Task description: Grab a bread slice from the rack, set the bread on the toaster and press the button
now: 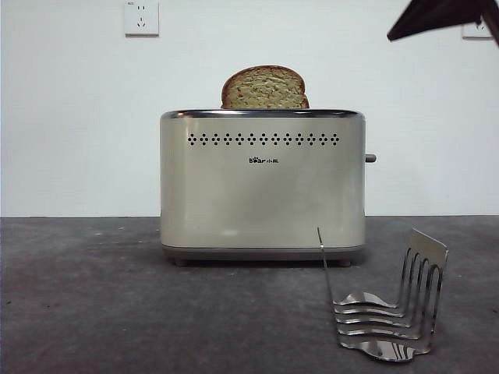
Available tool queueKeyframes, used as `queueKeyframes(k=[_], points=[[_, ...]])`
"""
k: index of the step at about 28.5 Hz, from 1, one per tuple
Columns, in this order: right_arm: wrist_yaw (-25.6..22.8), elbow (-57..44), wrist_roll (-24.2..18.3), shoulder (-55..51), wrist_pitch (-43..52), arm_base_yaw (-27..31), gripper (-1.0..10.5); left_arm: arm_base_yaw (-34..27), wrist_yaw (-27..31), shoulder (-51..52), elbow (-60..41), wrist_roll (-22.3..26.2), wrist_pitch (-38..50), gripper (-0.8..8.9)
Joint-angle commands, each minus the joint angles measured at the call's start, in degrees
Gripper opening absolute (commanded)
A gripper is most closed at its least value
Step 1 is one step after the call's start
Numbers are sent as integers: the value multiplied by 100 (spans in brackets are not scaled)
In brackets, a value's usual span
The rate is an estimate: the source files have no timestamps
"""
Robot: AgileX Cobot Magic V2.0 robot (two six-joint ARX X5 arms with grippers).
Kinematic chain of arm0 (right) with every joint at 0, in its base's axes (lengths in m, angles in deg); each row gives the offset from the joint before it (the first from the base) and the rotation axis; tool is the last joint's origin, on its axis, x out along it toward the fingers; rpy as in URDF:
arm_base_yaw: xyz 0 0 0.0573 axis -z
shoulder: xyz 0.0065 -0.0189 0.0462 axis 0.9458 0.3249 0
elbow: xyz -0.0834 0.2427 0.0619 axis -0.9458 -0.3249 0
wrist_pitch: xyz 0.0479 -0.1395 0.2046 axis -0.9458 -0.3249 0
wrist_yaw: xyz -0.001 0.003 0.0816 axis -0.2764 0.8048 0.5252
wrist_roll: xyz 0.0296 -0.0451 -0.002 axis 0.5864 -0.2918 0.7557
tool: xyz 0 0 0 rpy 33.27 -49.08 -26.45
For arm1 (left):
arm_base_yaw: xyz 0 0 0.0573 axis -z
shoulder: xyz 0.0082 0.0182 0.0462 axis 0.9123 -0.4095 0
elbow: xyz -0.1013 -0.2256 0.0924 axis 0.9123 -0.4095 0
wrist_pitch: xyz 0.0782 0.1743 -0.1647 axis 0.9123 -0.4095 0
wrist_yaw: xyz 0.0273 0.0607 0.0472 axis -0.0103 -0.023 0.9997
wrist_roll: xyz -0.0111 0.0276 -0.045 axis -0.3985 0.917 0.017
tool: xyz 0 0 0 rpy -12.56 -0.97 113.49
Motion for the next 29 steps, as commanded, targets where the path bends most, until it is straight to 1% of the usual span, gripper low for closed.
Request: queueKeyframes(k=[1, 4, 6, 10, 12, 19, 22, 27, 29], points=[[697, 341, 474, 654, 144, 341, -7, 61, -31, 197, 2, -286, 9, -9], [1222, 776, 549, 1471, 101, 507, -8, 197, -173, 468, -26, -485, 7, -8], [1342, 1038, 588, 1939, 103, 505, -8, 358, -153, 704, -192, -623, 7, -8], [1360, 1440, 586, 2570, 98, 463, -8, 546, 330, 1174, -861, -914, 7, -9], [1366, 1545, 590, 2739, 107, 461, -8, 555, 466, 1377, -1220, -1047, 7, -8], [1384, 1652, 586, 3185, 92, 452, -8, 555, 577, 1930, -2229, -1392, 7, -9], [1405, 1652, 586, 3364, 83, 420, -8, 555, 785, 2063, -2428, -1497, 7, -9], [1423, 1652, 581, 3620, 63, 343, -8, 555, 793, 2181, -2476, -1598, 7, -9], [1322, 1652, 566, 3683, 68, 286, -8, 555, 793, 2203, -2476, -1613, 7, -9]])
